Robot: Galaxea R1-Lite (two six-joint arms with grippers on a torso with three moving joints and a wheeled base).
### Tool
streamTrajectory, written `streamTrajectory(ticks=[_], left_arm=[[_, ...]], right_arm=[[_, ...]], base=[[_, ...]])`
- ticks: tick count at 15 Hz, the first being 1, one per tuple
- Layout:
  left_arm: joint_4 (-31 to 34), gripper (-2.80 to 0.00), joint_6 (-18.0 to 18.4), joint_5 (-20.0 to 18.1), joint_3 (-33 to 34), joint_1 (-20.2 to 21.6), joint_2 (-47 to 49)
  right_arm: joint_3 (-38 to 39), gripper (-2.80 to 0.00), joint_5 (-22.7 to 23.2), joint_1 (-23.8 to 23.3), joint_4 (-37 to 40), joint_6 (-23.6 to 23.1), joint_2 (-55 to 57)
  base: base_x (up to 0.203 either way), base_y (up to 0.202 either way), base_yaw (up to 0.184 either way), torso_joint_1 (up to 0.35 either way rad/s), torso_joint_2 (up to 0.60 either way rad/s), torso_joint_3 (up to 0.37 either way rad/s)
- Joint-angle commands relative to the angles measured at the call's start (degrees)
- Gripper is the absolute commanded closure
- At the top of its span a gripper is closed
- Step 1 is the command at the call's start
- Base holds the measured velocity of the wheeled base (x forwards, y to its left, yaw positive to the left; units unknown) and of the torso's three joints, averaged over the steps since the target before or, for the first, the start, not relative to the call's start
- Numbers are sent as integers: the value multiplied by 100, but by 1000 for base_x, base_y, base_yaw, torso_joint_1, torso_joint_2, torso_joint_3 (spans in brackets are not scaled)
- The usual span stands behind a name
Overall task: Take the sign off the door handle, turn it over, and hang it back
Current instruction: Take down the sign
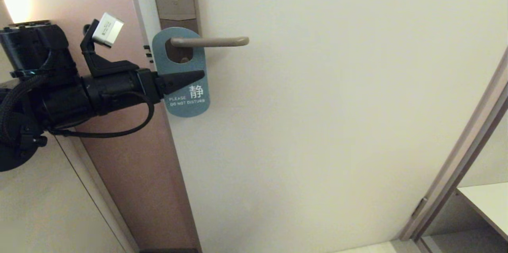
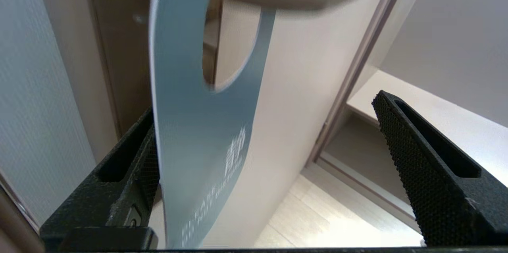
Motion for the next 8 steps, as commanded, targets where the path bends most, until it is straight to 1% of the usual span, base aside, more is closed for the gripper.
streamTrajectory(ticks=[1,8], left_arm=[[-23,-280,-16,-24,113,-4,-31],[-31,-280,-25,-29,161,-13,101]], right_arm=[[0,0,0,-7,-1,2,-2],[0,0,0,-7,-1,2,-2]], base=[[0,0,0,0,0,0],[0,0,0,0,0,0]])
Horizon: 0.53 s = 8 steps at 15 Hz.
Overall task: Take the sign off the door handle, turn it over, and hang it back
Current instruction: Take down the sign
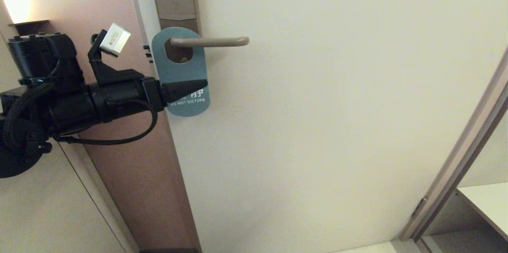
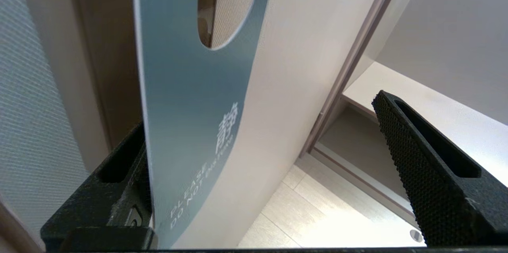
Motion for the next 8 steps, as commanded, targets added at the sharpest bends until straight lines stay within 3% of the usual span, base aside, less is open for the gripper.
streamTrajectory(ticks=[1,8], left_arm=[[-25,-280,-8,-22,7,3,60],[-264,-280,-16,-17,10,7,206]], right_arm=[[0,0,0,2,1,2,-2],[0,0,0,2,1,2,-2]], base=[[0,0,0,0,0,0],[0,0,0,0,0,0]])
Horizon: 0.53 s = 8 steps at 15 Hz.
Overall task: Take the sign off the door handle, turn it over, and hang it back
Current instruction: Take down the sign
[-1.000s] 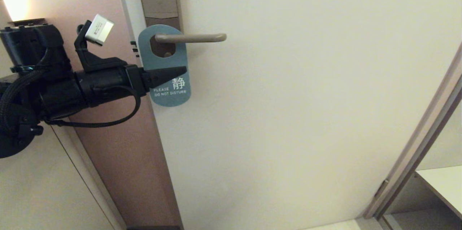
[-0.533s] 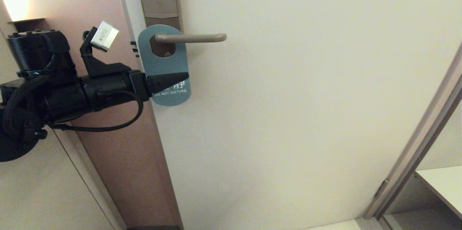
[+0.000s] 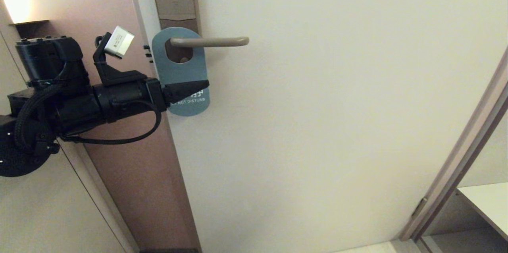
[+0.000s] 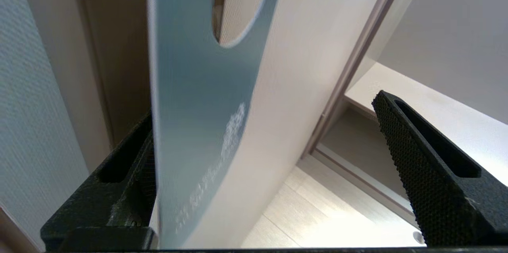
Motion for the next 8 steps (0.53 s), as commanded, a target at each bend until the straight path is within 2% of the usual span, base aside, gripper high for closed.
streamTrajectory(ticks=[1,8], left_arm=[[-43,-280,-19,-22,8,-2,56],[-341,-280,-12,-13,335,-2,30]], right_arm=[[0,0,0,-2,-1,1,-2],[0,0,0,-8,-1,1,-2]], base=[[0,0,0,0,0,0],[0,0,0,0,0,0]])
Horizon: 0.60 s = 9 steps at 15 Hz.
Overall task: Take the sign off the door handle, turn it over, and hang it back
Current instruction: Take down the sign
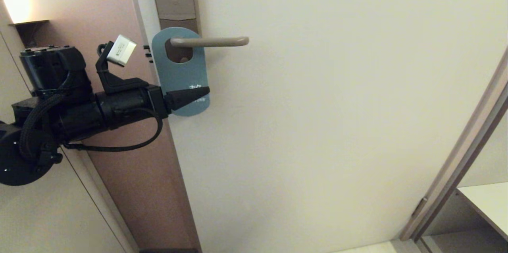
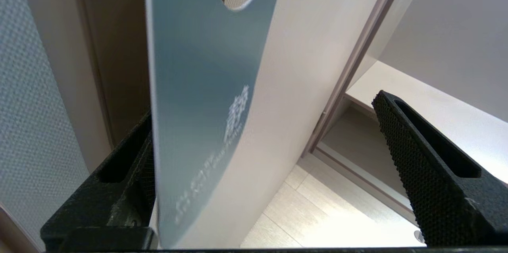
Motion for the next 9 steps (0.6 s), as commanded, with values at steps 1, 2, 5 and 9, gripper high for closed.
streamTrajectory(ticks=[1,2,5,9], left_arm=[[-36,-280,-7,-24,19,-2,-4],[-36,-280,2,-15,19,-2,-4],[-162,0,12,-15,19,-2,22],[-256,0,-97,-24,19,-10,-41]], right_arm=[[0,0,0,5,-1,0,-2],[0,0,0,0,-1,0,1],[0,0,0,5,-1,0,-2],[0,0,7,5,-1,0,-2]], base=[[0,0,0,0,0,0],[0,0,0,0,0,0],[0,0,0,0,0,0],[0,0,0,0,0,0]])
